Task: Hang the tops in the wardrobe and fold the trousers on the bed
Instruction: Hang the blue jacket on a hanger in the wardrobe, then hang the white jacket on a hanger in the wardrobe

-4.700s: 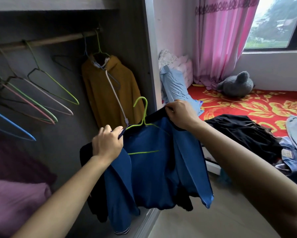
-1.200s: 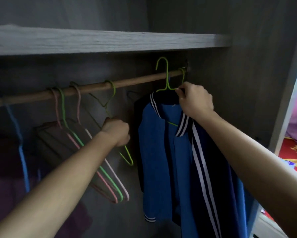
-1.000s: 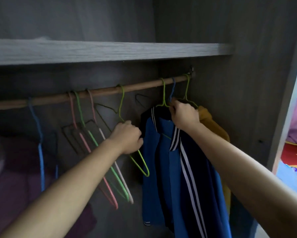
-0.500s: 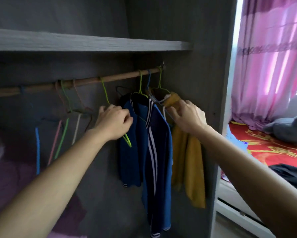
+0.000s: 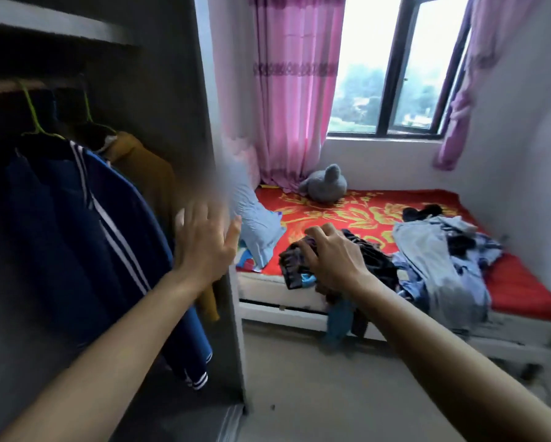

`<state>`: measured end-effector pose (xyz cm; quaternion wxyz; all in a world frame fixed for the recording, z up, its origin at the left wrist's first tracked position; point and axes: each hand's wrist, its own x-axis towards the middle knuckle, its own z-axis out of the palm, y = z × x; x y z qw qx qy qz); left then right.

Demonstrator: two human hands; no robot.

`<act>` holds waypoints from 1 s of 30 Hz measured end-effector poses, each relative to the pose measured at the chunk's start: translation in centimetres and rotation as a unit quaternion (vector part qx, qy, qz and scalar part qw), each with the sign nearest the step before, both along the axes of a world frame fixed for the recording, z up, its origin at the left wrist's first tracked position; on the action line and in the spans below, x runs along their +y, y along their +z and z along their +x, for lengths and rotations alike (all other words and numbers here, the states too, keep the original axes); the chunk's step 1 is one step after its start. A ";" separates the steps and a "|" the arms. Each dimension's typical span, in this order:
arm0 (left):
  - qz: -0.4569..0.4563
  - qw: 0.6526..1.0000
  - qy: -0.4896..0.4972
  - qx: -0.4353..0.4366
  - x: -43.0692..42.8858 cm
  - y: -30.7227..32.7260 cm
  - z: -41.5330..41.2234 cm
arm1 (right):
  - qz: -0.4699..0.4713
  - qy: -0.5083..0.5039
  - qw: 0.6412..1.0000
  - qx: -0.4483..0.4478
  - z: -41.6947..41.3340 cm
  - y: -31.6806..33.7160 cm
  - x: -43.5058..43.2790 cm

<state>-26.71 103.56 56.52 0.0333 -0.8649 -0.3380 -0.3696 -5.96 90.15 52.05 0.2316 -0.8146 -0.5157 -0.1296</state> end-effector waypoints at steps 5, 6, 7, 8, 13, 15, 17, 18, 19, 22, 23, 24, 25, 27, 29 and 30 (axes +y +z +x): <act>-0.027 0.994 -0.071 0.081 -6.8 -2.4 10.4 | -0.011 -0.090 0.996 0.014 8.1 -2.1 -10.5; -0.018 0.992 -0.090 0.088 -8.3 -2.6 12.7 | -0.006 -0.110 0.994 0.020 9.8 -2.5 -12.7; -0.007 0.990 -0.109 0.092 -9.8 -2.7 15.0 | 0.000 -0.129 0.991 0.030 11.5 -2.9 -15.0; 0.002 0.987 -0.128 0.094 -11.5 -2.7 17.5 | 0.003 -0.146 0.988 0.041 13.1 -3.4 -17.4; 0.017 0.963 -0.255 0.087 -22.0 -4.2 30.6 | -0.025 -0.252 0.965 0.067 20.7 -6.5 -31.2; -0.005 0.947 -0.305 0.098 -26.9 -5.5 35.2 | -0.030 -0.305 0.948 0.084 23.0 -7.7 -36.9; -0.020 0.928 -0.356 0.113 -31.6 -7.1 38.8 | -0.025 -0.362 0.926 0.106 24.5 -8.7 -42.4; -0.021 0.916 -0.383 0.120 -33.8 -7.9 40.2 | -0.024 -0.388 0.914 0.118 24.8 -9.1 -45.0; -0.020 0.902 -0.411 0.127 -35.9 -8.7 41.5 | -0.025 -0.413 0.902 0.127 25.0 -9.6 -47.4; -0.021 0.861 -0.483 0.157 -41.8 -10.9 44.5 | -0.039 -0.486 0.861 0.144 24.1 -11.3 -54.3; -0.026 0.849 -0.501 0.167 -43.6 -11.6 45.3 | -0.045 -0.509 0.846 0.150 23.4 -11.9 -56.3; -0.031 0.835 -0.519 0.179 -45.3 -12.5 46.0 | -0.051 -0.532 0.831 0.157 22.5 -12.6 -58.2; -0.033 0.821 -0.537 0.189 -47.0 -13.4 46.5 | -0.058 -0.554 0.814 0.164 21.4 -13.4 -60.0; -0.038 0.789 -0.579 0.203 -50.4 -15.2 47.3 | -0.073 -0.601 0.776 0.178 19.0 -14.8 -63.2; -0.048 0.752 -0.620 0.219 -53.9 -17.0 47.5 | -0.091 -0.644 0.737 0.187 16.3 -16.1 -65.9; -0.049 0.733 -0.638 0.229 -55.7 -17.9 47.5 | -0.092 -0.664 0.717 0.191 14.8 -16.7 -67.2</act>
